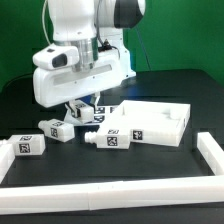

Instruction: Assemble one leg

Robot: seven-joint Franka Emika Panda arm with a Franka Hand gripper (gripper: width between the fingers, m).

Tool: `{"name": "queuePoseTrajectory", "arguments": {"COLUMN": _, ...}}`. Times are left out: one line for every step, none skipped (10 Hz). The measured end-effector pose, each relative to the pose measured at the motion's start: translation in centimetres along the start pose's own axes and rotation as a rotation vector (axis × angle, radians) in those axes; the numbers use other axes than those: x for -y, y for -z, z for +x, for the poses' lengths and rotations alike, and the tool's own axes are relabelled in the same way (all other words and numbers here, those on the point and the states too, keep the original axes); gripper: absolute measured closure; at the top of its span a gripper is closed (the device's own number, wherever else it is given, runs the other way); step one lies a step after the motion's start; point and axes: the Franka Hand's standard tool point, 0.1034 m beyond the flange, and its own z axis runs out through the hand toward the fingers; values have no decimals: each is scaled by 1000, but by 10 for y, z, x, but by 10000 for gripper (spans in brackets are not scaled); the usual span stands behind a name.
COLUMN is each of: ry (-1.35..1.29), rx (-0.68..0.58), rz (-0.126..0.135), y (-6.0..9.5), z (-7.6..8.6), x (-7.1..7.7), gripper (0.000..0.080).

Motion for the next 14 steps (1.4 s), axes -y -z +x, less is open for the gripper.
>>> {"name": "queuePoseTrajectory", "arguments": {"ry": 2, "rx": 1, "rz": -4, "y": -7, "z": 0, "x": 0, "gripper": 514}}
{"name": "queuePoseTrajectory", "arguments": {"ry": -2, "rx": 4, "rz": -3, "y": -10, "z": 1, "x": -4, "gripper": 514}}
{"name": "queuePoseTrajectory", "arguments": {"ry": -5, "rx": 2, "rz": -4, "y": -10, "z": 3, "x": -7, "gripper": 514}}
{"name": "queuePoseTrajectory", "arguments": {"ry": -3, "rx": 4, "rz": -3, "y": -10, "z": 2, "x": -6, "gripper": 514}}
{"name": "queuePoseTrajectory", "arguments": {"ry": -3, "rx": 5, "rz": -2, "y": -11, "z": 2, "x": -6, "gripper": 514}}
{"name": "queuePoseTrajectory", "arguments": {"ry": -3, "rx": 5, "rz": -2, "y": -11, "z": 2, "x": -6, "gripper": 514}}
{"name": "queuePoseTrajectory", "arguments": {"ry": -3, "rx": 5, "rz": -2, "y": -11, "z": 2, "x": -6, "gripper": 362}}
{"name": "queuePoseTrajectory", "arguments": {"ry": -3, "rx": 5, "rz": -1, "y": -10, "z": 3, "x": -5, "gripper": 232}}
{"name": "queuePoseTrajectory", "arguments": {"ry": -20, "rx": 11, "rz": 15, "y": -1, "z": 15, "x": 2, "gripper": 232}}
{"name": "queuePoseTrajectory", "arguments": {"ry": 9, "rx": 3, "rz": 16, "y": 14, "z": 32, "x": 3, "gripper": 167}}
{"name": "queuePoseTrajectory", "arguments": {"ry": 35, "rx": -7, "rz": 14, "y": 25, "z": 46, "x": -4, "gripper": 155}}
{"name": "queuePoseTrajectory", "arguments": {"ry": 67, "rx": -11, "rz": 11, "y": 33, "z": 61, "x": -12, "gripper": 155}}
{"name": "queuePoseTrajectory", "arguments": {"ry": 146, "rx": -22, "rz": 0, "y": 37, "z": 75, "x": -20, "gripper": 151}}
{"name": "queuePoseTrajectory", "arguments": {"ry": 240, "rx": -23, "rz": -7, "y": 32, "z": 82, "x": -22, "gripper": 151}}
